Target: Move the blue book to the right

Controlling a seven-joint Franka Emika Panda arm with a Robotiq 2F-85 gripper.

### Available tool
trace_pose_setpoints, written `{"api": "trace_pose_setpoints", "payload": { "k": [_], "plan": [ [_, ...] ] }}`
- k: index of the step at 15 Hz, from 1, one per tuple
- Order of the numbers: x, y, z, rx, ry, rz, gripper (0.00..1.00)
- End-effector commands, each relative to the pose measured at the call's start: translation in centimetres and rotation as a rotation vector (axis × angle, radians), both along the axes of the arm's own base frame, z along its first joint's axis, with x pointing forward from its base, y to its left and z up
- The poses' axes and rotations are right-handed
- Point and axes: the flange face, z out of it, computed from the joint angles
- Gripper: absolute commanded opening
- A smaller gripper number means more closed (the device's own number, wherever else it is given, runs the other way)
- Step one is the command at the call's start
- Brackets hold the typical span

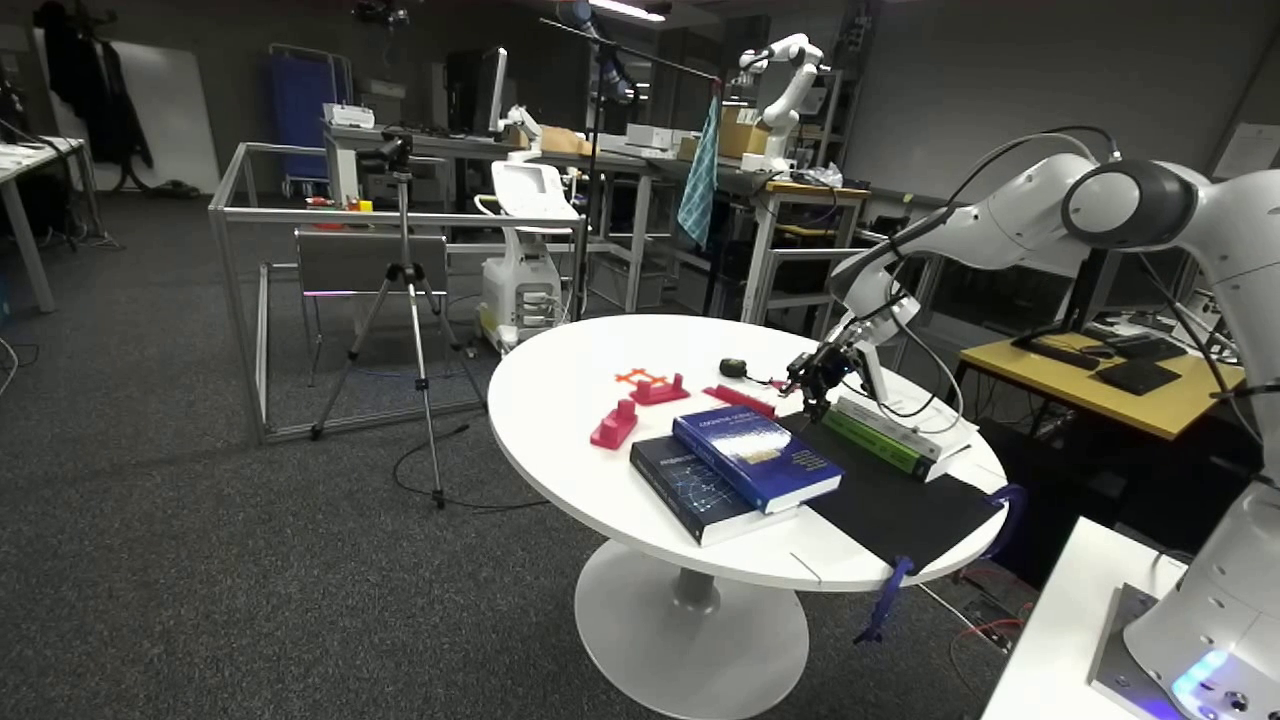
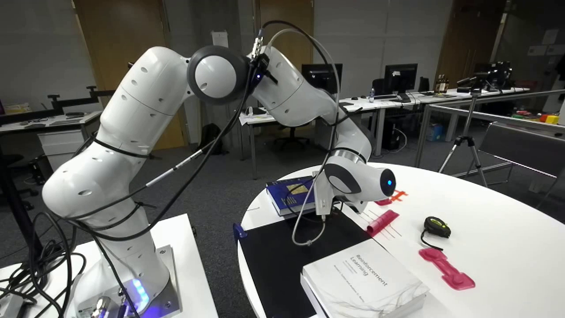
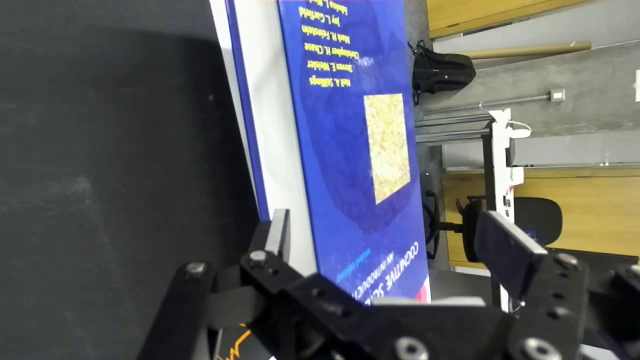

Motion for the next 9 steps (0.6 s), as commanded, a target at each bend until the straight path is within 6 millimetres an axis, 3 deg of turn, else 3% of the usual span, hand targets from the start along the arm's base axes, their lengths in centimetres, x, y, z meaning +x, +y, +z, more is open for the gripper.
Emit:
{"api": "trace_pose_setpoints", "payload": {
  "k": [1,9],
  "plan": [
    [0.8,-1.1,0.6,0.058,-0.032,0.006,1.00],
    [0.1,-2.2,-1.5,0.075,-0.169,0.005,1.00]
  ]
}}
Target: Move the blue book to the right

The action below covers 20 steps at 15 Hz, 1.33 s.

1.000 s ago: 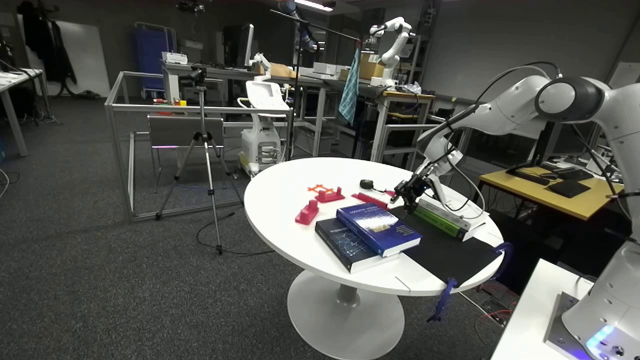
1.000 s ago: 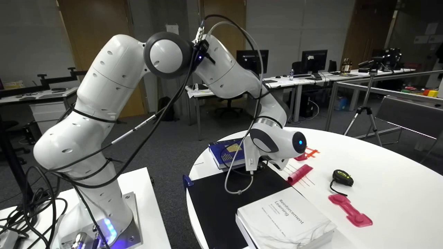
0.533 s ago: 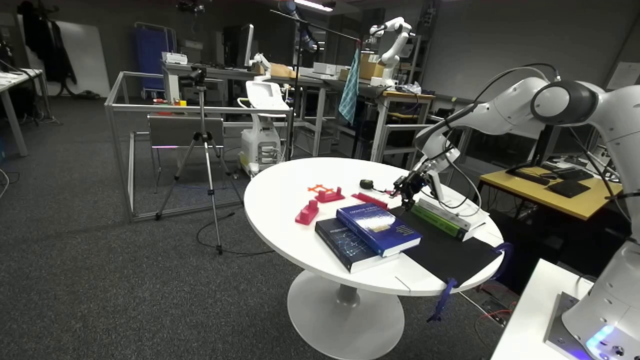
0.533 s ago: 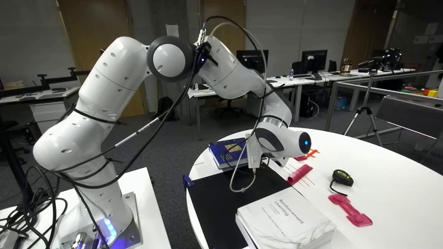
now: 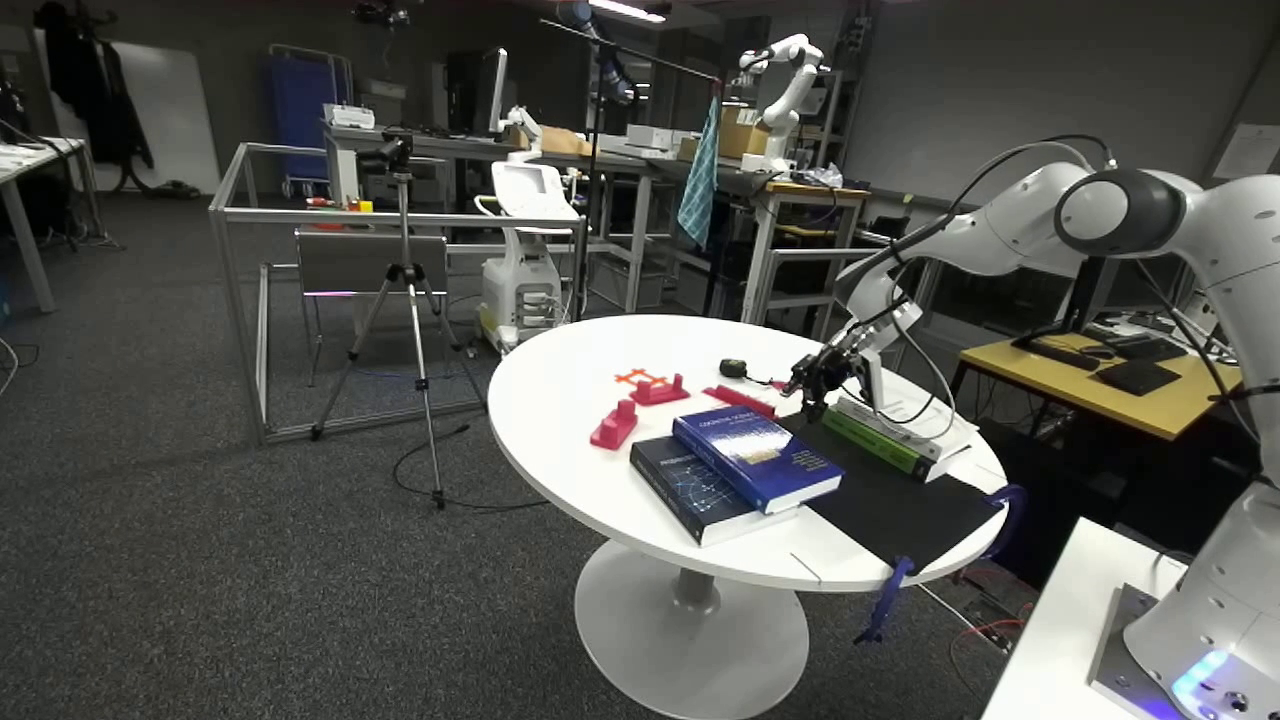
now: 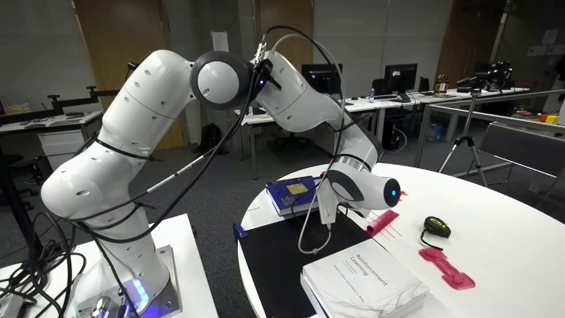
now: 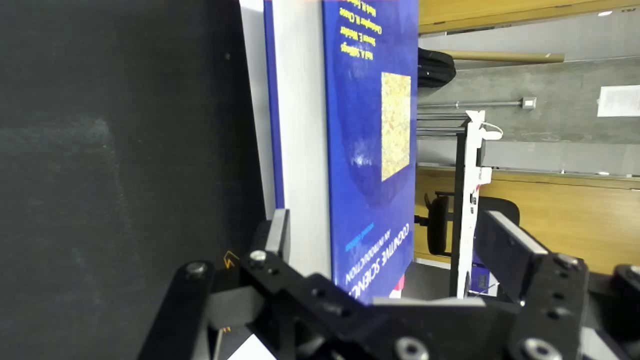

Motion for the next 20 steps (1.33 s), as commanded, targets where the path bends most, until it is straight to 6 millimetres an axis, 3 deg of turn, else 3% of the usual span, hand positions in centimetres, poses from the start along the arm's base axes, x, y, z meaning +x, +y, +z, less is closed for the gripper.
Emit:
{"api": "trace_pose_setpoints", "payload": {
  "k": [1,8,20],
  "plan": [
    [-0.1,-0.5,-0.6,0.040,-0.053,-0.006,1.00],
    [-0.3,0.1,-2.5,0.059,-0.044,-0.004,1.00],
    [-0.2,0.8,-3.6,0.098,-0.026,0.028,1.00]
  ]
}}
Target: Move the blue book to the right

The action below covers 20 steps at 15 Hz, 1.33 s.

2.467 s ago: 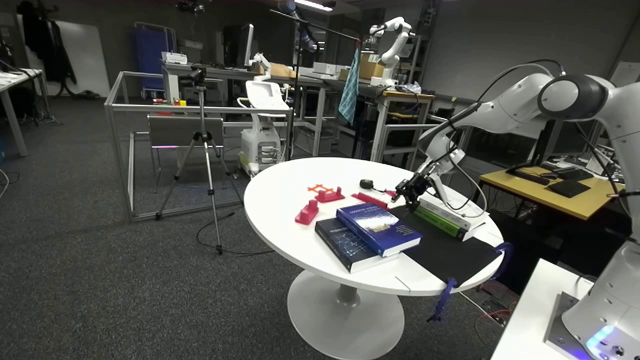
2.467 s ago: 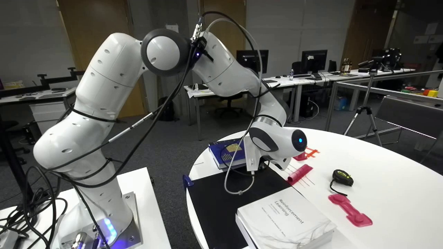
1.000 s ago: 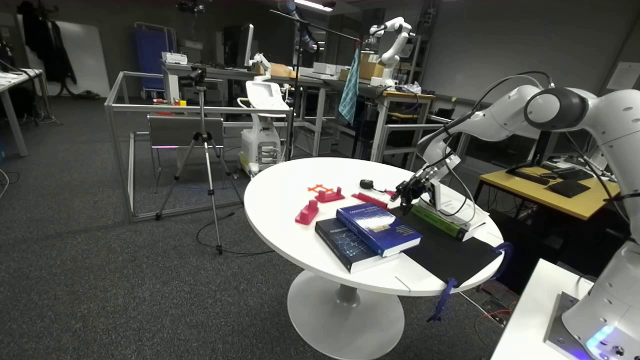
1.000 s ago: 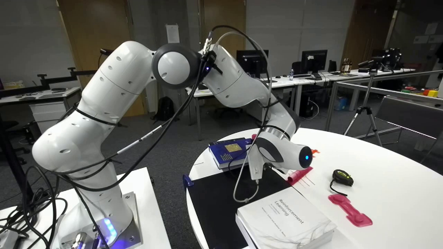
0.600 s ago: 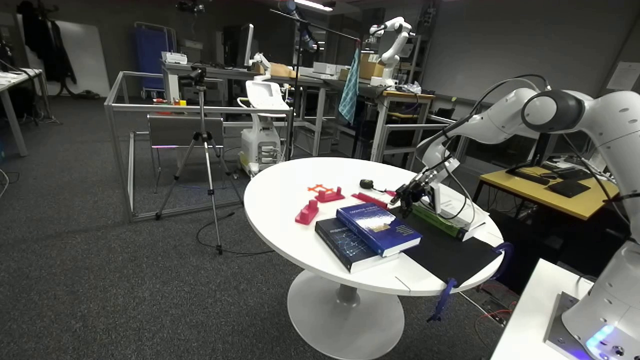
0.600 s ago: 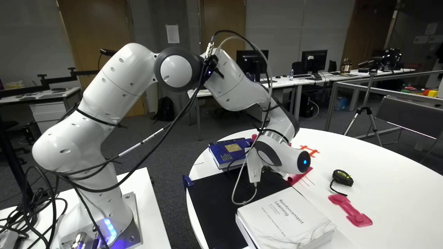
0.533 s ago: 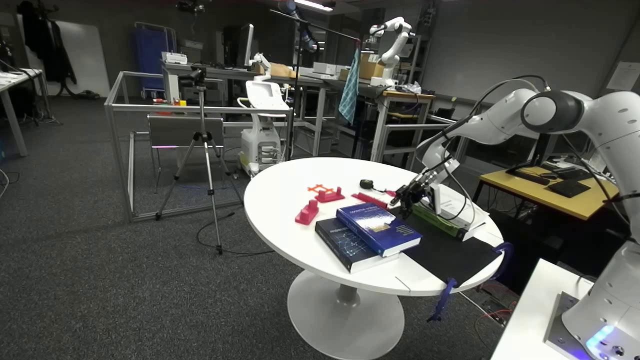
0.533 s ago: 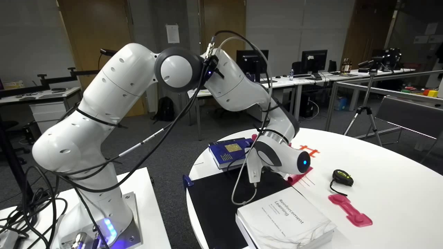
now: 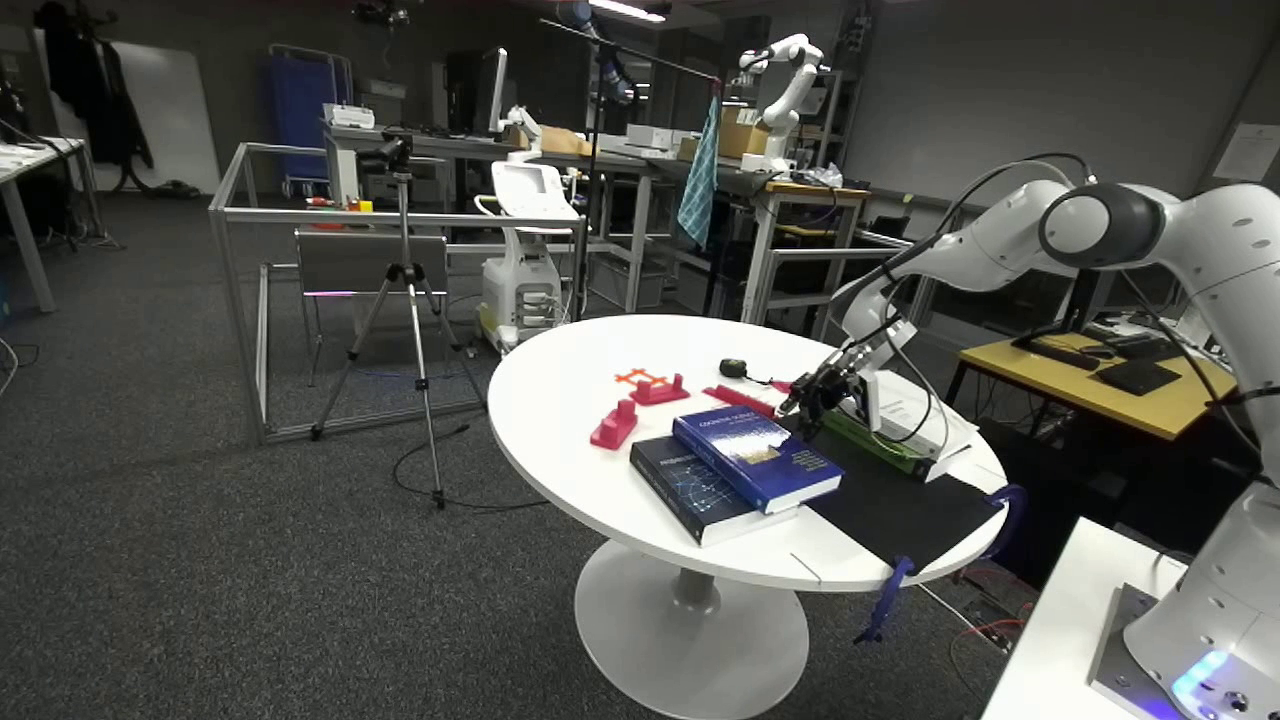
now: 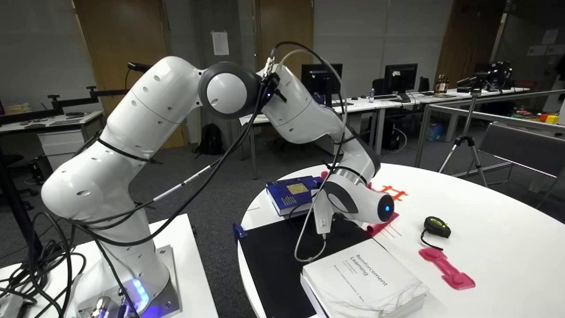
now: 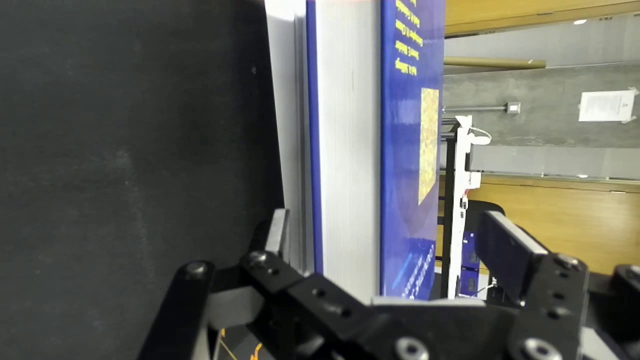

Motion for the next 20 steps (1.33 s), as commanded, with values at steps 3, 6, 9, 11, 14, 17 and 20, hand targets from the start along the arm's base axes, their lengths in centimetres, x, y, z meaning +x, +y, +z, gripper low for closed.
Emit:
{"api": "trace_pose_setpoints", "payload": {
  "k": [3,6,9,11,14,17,20],
  "plan": [
    [0.8,0.0,-0.3,0.067,-0.019,0.032,1.00],
    [1.0,-0.1,-1.1,0.066,-0.015,0.039,1.00],
    [1.3,-0.1,-1.8,0.070,-0.014,0.037,1.00],
    [1.4,0.0,-2.0,0.076,-0.019,0.031,1.00],
    [1.3,0.3,-1.9,0.080,-0.025,0.032,1.00],
    [1.4,0.6,-1.9,0.089,-0.027,0.036,1.00],
    [1.6,1.1,-1.7,0.117,-0.031,0.021,1.00]
  ]
}}
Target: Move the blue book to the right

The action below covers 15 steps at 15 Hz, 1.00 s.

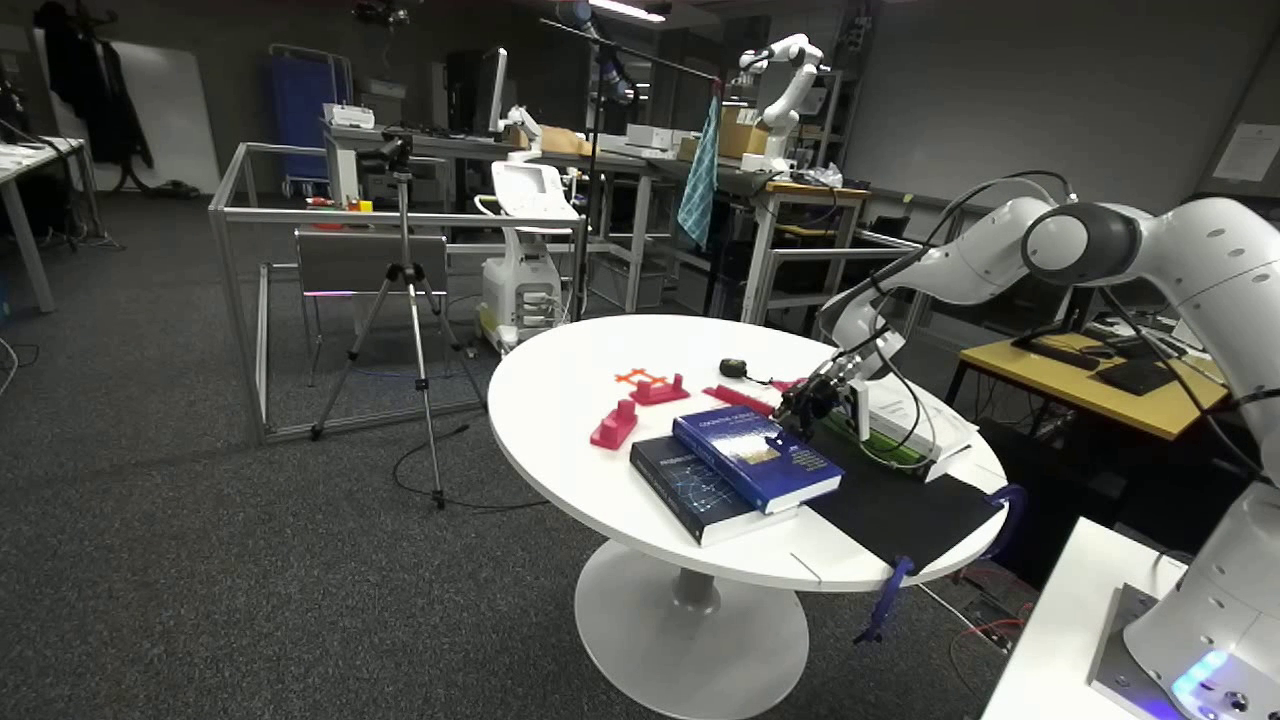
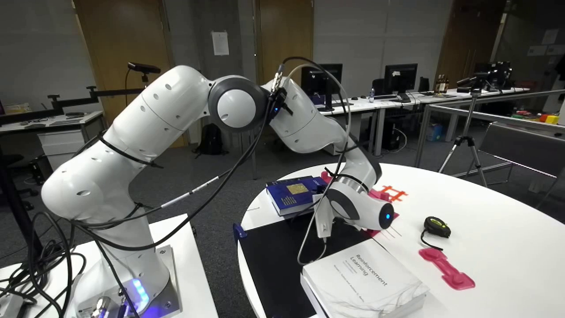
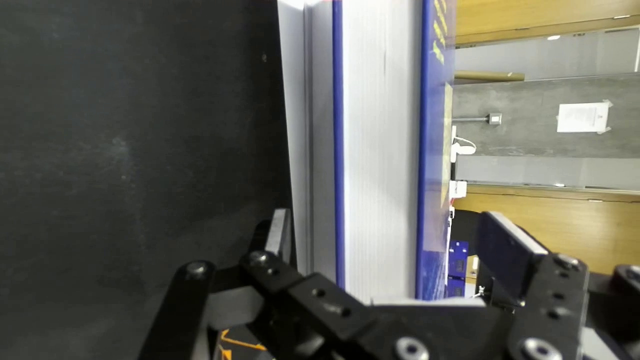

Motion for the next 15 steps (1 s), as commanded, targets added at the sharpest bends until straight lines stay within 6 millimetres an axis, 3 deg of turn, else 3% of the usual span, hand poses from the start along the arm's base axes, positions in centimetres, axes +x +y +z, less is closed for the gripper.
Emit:
{"api": "trace_pose_setpoints", "payload": {
  "k": [1,3,4,5,11,15],
  "plan": [
    [0.5,0.3,0.8,0.081,-0.036,-0.017,1.00],
    [0.6,0.5,1.0,0.102,-0.053,-0.031,1.00],
    [0.6,0.7,0.9,0.108,-0.062,-0.035,0.75],
    [0.7,0.9,0.8,0.112,-0.071,-0.029,0.74],
    [0.3,0.8,0.4,0.109,-0.109,-0.016,0.27],
    [0.4,0.1,3.3,0.096,-0.226,-0.040,0.21]
  ]
}}
